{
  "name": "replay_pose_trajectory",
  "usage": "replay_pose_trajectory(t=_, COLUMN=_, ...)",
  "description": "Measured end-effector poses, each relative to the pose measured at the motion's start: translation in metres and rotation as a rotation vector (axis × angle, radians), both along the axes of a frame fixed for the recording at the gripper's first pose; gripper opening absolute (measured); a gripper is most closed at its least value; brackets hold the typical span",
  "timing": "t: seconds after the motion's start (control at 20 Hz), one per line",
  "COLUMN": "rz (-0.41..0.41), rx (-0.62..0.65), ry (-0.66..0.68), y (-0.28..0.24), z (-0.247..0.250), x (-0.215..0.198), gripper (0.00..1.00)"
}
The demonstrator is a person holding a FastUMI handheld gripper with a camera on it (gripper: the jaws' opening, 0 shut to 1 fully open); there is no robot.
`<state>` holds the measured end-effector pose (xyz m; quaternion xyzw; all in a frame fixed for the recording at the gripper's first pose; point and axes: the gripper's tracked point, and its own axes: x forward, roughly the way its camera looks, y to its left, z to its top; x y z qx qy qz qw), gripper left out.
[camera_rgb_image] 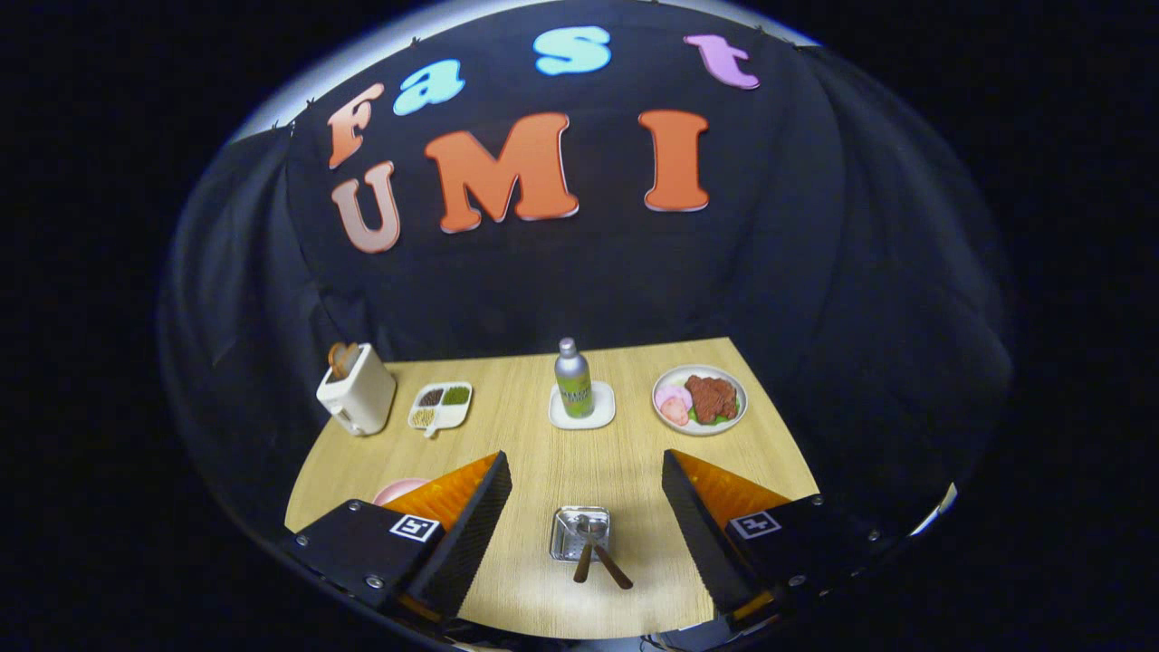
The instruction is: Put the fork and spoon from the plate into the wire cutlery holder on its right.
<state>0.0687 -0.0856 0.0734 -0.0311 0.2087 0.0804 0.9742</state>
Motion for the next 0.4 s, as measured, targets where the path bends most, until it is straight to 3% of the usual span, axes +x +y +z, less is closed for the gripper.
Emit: replay_pose_trajectory(t=0.4, rz=-0.051, rx=0.129, ry=-0.239, y=-0.027, z=0.031, x=-0.030, gripper=1.00)
